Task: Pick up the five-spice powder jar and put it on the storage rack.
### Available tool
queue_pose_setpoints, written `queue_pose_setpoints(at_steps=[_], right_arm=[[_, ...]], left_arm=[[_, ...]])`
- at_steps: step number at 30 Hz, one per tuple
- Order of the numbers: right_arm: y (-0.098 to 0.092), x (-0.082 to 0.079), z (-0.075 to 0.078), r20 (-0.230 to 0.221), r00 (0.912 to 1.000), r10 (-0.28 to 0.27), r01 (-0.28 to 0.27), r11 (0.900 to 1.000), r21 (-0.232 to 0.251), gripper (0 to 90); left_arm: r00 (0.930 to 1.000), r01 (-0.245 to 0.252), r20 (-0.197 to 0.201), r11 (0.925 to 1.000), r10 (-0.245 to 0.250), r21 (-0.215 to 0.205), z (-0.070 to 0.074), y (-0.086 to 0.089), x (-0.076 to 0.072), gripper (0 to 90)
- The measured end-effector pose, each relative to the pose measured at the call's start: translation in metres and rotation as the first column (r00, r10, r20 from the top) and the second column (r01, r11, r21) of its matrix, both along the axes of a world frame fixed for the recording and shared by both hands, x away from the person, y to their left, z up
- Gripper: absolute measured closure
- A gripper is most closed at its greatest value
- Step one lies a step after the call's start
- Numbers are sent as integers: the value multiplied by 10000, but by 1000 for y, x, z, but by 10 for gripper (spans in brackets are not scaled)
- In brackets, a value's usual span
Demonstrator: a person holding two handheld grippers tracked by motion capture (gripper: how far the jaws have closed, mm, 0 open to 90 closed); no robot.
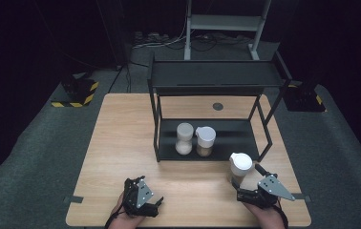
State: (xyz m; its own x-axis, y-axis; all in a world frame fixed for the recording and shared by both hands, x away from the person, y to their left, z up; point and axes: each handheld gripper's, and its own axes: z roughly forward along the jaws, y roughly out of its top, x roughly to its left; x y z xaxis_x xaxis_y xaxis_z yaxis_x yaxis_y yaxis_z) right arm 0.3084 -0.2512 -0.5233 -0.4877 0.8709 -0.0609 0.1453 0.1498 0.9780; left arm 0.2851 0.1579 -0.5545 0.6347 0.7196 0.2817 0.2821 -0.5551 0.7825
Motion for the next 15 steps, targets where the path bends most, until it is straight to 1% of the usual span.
queue_pose_setpoints(at_steps=[4, 11, 15], right_arm=[[1, 3, -2, -25, 10000, 2, -2, 10000, -14, 0], [5, 11, -9, -147, 9999, 18, -16, 9999, 137, 0], [5, 15, -11, -143, 9999, 45, -41, 9997, 246, 0]], left_arm=[[10000, 7, -4, 10000, -7, 0, 0, 0, 0, 13], [10000, 7, -8, 10000, -7, -27, 0, 0, 0, 13], [10000, -1, -20, 10000, 1, -35, 0, 0, 0, 13]])
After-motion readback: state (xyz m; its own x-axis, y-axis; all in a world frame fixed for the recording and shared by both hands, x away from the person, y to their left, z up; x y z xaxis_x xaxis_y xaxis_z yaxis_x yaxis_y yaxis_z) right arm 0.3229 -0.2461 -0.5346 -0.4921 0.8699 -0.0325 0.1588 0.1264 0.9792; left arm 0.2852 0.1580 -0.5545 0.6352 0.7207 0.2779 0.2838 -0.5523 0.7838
